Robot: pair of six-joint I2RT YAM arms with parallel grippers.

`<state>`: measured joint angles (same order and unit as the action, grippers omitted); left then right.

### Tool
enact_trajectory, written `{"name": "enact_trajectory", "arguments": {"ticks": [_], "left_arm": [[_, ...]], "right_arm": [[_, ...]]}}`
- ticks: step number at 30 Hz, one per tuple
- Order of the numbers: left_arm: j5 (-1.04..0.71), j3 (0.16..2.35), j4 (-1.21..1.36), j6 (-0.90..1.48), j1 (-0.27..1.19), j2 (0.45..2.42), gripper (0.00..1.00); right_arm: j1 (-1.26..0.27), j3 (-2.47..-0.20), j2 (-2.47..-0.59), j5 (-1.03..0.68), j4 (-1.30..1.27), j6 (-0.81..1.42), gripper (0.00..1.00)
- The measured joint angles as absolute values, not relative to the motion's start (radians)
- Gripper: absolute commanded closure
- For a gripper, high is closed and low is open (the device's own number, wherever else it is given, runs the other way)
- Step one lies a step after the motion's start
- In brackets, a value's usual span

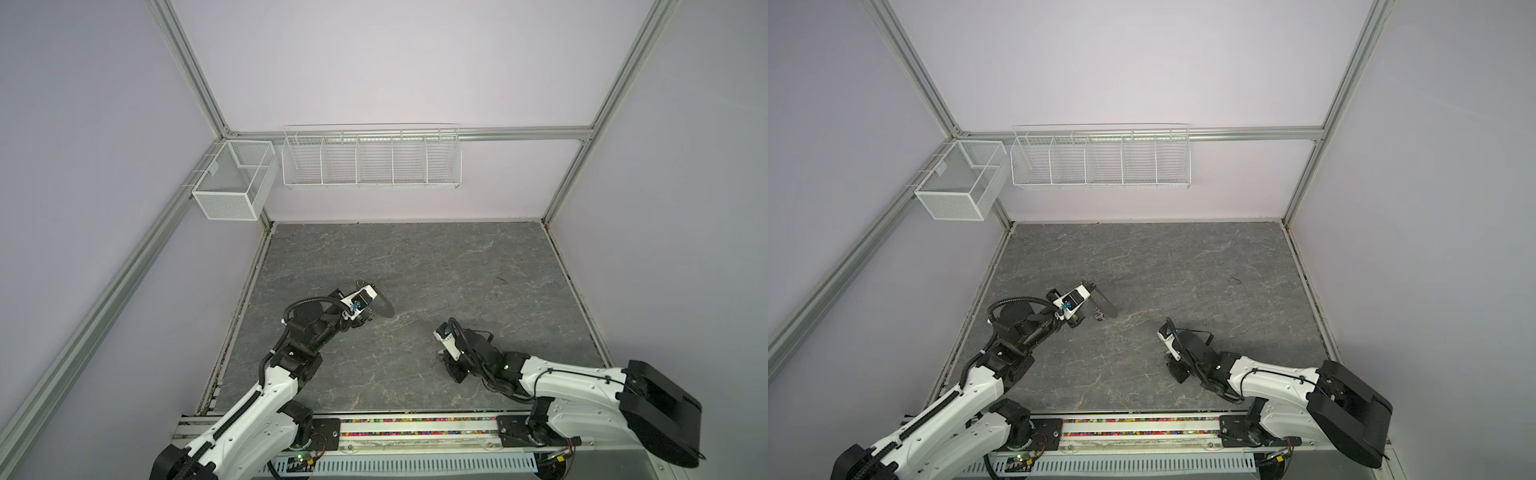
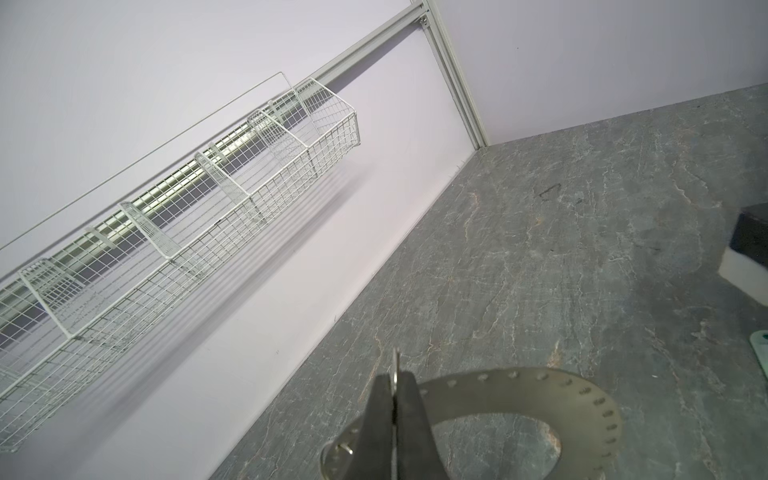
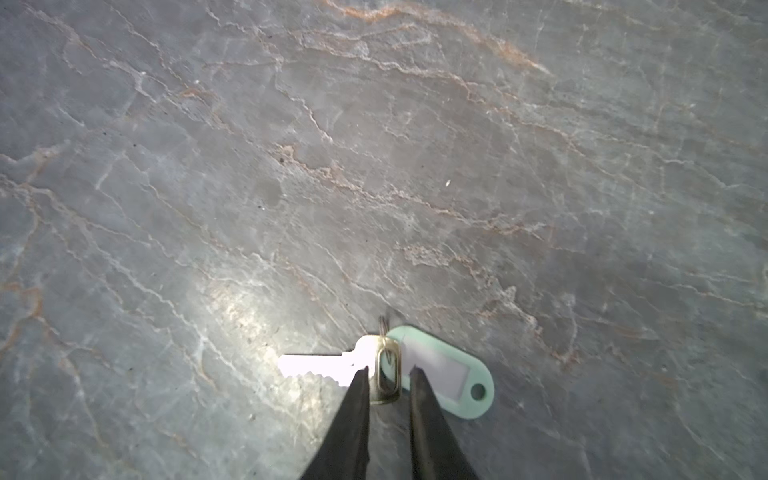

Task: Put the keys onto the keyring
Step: 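Draw the right gripper with the key back toward the robot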

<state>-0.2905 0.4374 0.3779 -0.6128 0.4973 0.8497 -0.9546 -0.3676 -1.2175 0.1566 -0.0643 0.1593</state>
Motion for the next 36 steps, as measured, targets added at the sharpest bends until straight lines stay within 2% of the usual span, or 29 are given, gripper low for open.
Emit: {"name": "enact_trajectory", "arguments": {"ticks": [6, 26, 36], "left_arm": [[-0.293, 0.437, 0.377, -0.610, 0.497, 0.849, 1.00], [-0.297, 0.439, 0.377, -0.610, 0.497, 0.871, 1.00], [-0.296, 0.439, 0.377, -0.610, 0.497, 0.871, 1.00]], "right_arm": [[-0.956, -0.381, -1.280, 0.158, -0.091, 0.152, 0.79], [-0.956, -0.381, -1.274, 0.168, -0.108, 0.126, 0.77], [-0.955, -0.403, -1.327, 0.168, -0.133, 0.119, 0.81]]}}
